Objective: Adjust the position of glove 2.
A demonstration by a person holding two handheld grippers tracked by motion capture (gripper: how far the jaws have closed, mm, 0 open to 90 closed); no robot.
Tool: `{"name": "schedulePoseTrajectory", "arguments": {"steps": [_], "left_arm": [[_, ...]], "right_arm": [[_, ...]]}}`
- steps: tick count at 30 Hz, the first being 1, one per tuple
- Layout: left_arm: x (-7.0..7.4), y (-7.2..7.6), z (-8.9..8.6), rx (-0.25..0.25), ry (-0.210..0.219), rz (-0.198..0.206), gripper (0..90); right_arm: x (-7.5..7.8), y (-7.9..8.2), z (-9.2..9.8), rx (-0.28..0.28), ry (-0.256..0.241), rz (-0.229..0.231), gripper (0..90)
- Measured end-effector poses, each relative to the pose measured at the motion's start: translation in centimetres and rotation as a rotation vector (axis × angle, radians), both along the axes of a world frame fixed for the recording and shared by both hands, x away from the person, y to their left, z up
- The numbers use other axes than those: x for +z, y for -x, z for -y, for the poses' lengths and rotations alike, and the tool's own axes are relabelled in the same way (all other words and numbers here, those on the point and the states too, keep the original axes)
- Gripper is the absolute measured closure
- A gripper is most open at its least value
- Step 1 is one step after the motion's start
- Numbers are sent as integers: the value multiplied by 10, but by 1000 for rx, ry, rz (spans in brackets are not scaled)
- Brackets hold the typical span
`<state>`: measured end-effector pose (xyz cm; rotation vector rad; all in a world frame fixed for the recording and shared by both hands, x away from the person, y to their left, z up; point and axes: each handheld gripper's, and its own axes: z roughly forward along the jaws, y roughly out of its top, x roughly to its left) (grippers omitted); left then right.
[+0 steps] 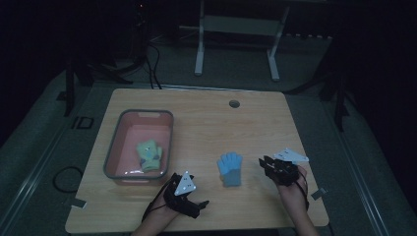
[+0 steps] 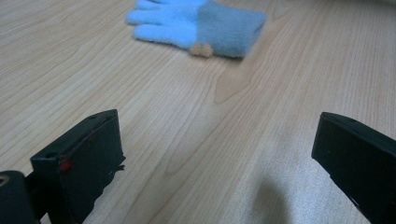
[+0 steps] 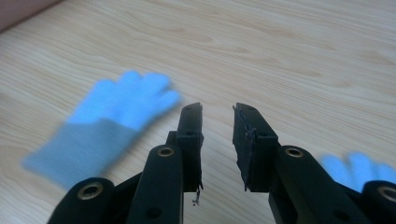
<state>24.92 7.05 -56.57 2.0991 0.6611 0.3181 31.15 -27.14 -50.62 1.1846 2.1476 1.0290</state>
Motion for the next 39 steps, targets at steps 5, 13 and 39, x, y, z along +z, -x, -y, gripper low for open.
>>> {"name": "schedulePoseTrajectory", "arguments": {"steps": [5,13,39], "left_arm": [[0,0,0,-1,2,-2,21],[-1,-1,1,-2,-2,-3,21],[-2,-2,0,3,-6,-3,21]], "right_arm": [[-5,-1,29,-16,28,-8,720],[-8,-10,70,-35,56,-6,706],[-29,-12,96,-67,12,-82,866]]}}
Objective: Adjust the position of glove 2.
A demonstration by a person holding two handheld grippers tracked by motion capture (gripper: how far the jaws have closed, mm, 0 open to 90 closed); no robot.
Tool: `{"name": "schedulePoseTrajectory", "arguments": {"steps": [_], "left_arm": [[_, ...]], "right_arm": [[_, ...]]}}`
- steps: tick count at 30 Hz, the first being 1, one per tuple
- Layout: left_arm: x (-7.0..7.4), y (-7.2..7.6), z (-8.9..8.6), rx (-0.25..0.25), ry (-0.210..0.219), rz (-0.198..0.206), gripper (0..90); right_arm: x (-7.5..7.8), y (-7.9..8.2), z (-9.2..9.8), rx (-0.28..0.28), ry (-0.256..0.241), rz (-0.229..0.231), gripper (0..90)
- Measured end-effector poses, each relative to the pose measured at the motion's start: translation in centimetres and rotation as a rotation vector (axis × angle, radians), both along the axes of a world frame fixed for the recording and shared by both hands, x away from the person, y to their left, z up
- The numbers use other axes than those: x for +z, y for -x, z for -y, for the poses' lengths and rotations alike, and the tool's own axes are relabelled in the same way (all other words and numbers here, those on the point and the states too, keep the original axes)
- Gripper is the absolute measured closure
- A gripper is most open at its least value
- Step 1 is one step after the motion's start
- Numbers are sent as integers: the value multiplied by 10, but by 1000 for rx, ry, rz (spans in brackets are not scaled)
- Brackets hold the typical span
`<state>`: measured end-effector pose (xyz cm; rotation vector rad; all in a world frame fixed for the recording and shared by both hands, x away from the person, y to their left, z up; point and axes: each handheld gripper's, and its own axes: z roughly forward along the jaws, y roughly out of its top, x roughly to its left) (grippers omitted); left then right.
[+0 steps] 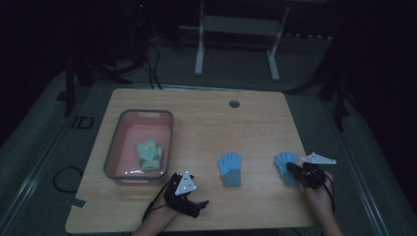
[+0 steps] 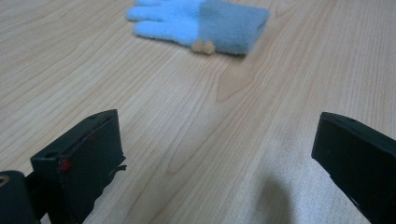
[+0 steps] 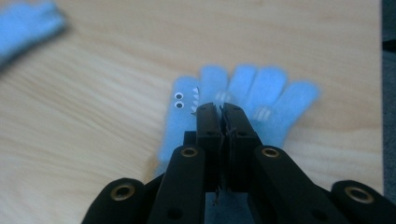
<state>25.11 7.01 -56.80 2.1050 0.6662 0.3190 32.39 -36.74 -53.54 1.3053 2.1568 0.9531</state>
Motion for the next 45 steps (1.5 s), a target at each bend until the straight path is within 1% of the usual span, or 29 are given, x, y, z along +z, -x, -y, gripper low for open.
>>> {"name": "schedulePoseTrajectory", "arguments": {"steps": [1,5,6,9,11,13,15,17,19,23,24,27,29,30,31,32,33,34,35,36,37,38,39,41,44,45], "left_arm": [[0,0,0,0,0,0,21],[1,1,0,-2,-2,2,21],[1,1,0,-1,-3,4,21],[1,1,0,-1,0,4,21],[1,1,0,1,4,6,21],[1,1,0,3,3,6,21],[1,1,0,-1,3,9,21],[1,1,0,-2,-2,8,21],[1,1,0,-2,-2,9,21],[2,2,0,1,6,10,21],[2,2,0,1,9,9,21],[2,2,-1,2,5,10,21],[2,2,-1,3,6,10,21],[2,2,-1,4,7,11,21],[3,2,-1,4,10,10,21],[3,2,-1,4,13,10,21],[3,2,-1,4,13,10,21],[3,2,-1,6,21,10,21],[3,2,-1,5,19,9,21],[3,1,-2,4,15,10,21],[3,1,-2,4,13,11,21],[3,1,-2,3,9,13,21],[3,1,-2,2,7,17,21],[4,2,-2,-1,7,19,21],[4,1,-2,-2,6,18,21],[4,1,-2,-2,6,18,21]], "right_arm": [[6,2,-4,-9,-6,14,866],[29,9,-23,-6,-40,51,866],[34,11,-28,-12,-36,63,866],[46,14,-42,-29,-60,84,866],[52,15,-52,-23,-71,79,866],[56,16,-64,-16,-65,91,866],[61,17,-71,-17,-61,96,866],[64,17,-80,-20,-74,96,866],[66,19,-92,-15,-55,101,865],[64,20,-115,-16,-67,81,866],[63,21,-122,-20,-90,70,866],[61,24,-140,-14,-87,74,866],[58,26,-153,-17,-71,77,865],[56,26,-157,-20,-80,76,865],[55,26,-160,-22,-100,64,865],[53,26,-164,-27,-104,63,865],[53,26,-164,-27,-104,63,865],[51,26,-168,-32,-104,65,865],[47,26,-175,-40,-134,42,865],[45,26,-178,-45,-130,42,865],[43,25,-181,-44,-142,29,864],[40,25,-184,-44,-141,21,864],[38,25,-187,-47,-131,23,865],[32,26,-193,-45,-136,5,864],[23,26,-201,-38,-124,-17,863],[23,26,-201,-38,-124,-17,863]]}}
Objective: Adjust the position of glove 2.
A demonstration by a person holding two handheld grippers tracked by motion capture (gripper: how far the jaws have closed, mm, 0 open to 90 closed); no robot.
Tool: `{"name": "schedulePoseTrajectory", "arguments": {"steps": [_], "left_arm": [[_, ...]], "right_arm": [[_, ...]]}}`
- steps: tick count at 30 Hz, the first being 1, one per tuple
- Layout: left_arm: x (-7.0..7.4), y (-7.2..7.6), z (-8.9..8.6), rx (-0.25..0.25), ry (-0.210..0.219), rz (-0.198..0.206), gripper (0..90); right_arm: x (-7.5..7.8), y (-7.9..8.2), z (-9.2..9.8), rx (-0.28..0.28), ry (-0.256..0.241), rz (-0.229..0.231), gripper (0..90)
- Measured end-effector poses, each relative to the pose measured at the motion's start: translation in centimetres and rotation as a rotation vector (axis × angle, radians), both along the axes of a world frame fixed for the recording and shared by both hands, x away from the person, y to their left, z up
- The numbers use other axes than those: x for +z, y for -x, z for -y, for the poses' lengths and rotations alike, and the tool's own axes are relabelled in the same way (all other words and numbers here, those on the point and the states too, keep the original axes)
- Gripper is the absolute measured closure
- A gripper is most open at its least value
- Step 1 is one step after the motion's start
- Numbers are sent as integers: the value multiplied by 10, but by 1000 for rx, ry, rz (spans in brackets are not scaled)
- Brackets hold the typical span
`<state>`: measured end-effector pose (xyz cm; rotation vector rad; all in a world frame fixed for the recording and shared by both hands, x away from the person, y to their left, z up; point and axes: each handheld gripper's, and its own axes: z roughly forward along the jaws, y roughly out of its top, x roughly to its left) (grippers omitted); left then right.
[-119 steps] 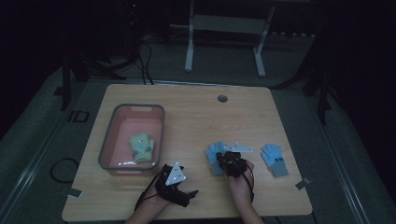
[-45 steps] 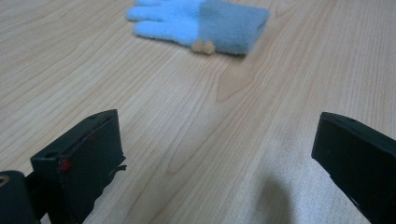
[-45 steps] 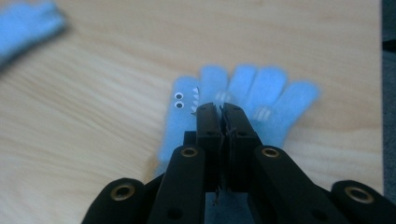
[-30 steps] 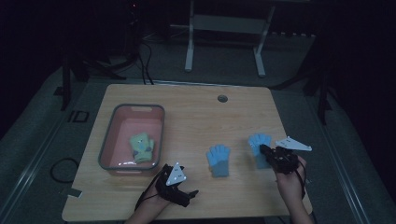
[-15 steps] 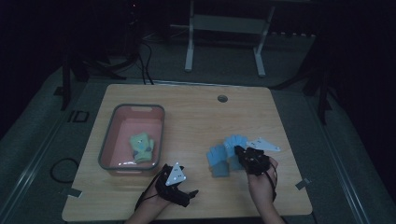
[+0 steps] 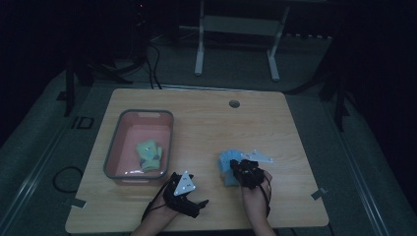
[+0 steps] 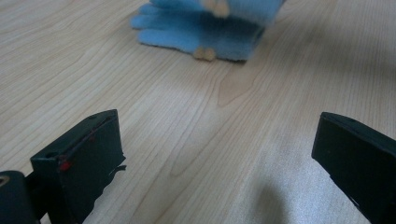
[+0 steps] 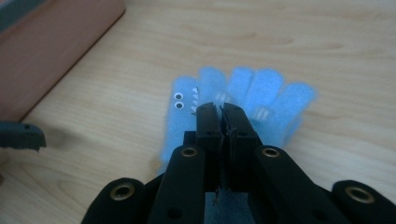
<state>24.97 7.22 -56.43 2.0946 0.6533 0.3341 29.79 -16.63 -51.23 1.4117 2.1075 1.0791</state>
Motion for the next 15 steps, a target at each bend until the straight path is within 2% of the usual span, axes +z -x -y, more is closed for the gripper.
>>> {"name": "schedulePoseTrajectory", "arguments": {"steps": [6,15], "left_arm": [[0,0,0,-4,4,-4,21],[1,0,0,-3,9,-7,21]], "right_arm": [[-11,-5,-3,-5,19,-22,862],[-28,-16,-3,-2,25,-85,839]]}}
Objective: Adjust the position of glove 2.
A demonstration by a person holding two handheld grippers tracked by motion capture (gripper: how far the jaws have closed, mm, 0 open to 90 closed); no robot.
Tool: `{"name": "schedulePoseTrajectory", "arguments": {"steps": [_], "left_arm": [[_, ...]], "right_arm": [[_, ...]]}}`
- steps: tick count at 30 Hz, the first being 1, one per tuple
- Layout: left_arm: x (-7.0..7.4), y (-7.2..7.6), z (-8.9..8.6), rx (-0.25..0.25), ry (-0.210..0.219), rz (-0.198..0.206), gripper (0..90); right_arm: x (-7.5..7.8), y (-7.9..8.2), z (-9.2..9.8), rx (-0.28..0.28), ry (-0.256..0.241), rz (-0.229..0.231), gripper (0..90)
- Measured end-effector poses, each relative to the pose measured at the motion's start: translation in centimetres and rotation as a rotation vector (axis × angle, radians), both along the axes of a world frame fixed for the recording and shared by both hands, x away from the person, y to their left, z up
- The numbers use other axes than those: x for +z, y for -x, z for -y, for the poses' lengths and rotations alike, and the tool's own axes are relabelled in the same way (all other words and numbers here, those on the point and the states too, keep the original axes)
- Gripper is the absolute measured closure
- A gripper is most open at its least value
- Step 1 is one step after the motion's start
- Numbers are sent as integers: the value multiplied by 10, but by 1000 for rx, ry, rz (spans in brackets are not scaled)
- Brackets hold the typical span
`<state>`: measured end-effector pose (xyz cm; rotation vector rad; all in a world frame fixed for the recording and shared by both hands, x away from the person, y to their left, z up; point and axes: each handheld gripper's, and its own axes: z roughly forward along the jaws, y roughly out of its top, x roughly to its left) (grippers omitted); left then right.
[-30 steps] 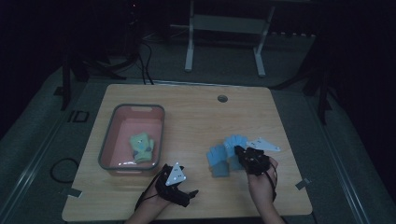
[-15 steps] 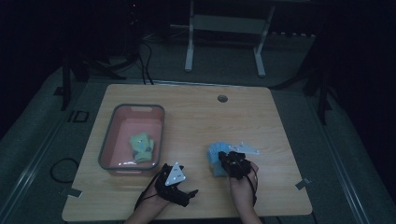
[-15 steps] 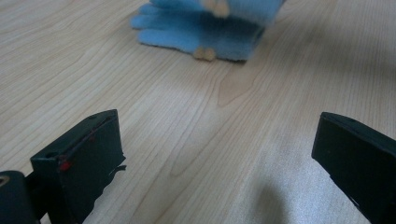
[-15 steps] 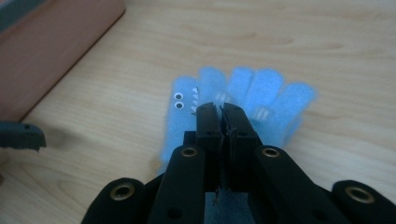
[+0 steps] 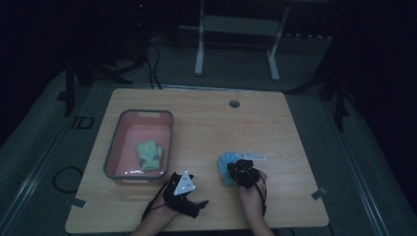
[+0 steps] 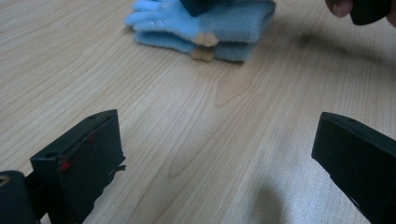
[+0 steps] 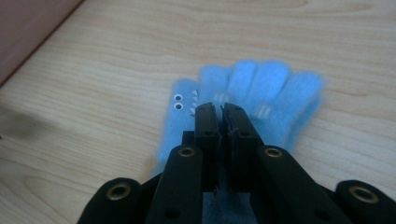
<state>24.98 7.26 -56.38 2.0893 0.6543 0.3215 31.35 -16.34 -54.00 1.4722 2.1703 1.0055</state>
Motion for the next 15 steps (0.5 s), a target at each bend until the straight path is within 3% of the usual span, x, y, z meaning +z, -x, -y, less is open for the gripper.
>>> {"name": "schedulePoseTrajectory", "arguments": {"steps": [9,12,13,15], "left_arm": [[0,-1,-1,-1,0,2,21],[0,-1,-1,-9,-11,10,21],[0,-2,-2,-17,10,-5,21],[0,-2,-2,-20,11,-5,21]], "right_arm": [[-6,-1,-1,22,-2,-18,786],[5,0,3,44,-11,-10,720],[8,-1,4,49,-9,-6,698],[15,-1,9,54,-18,8,646]]}}
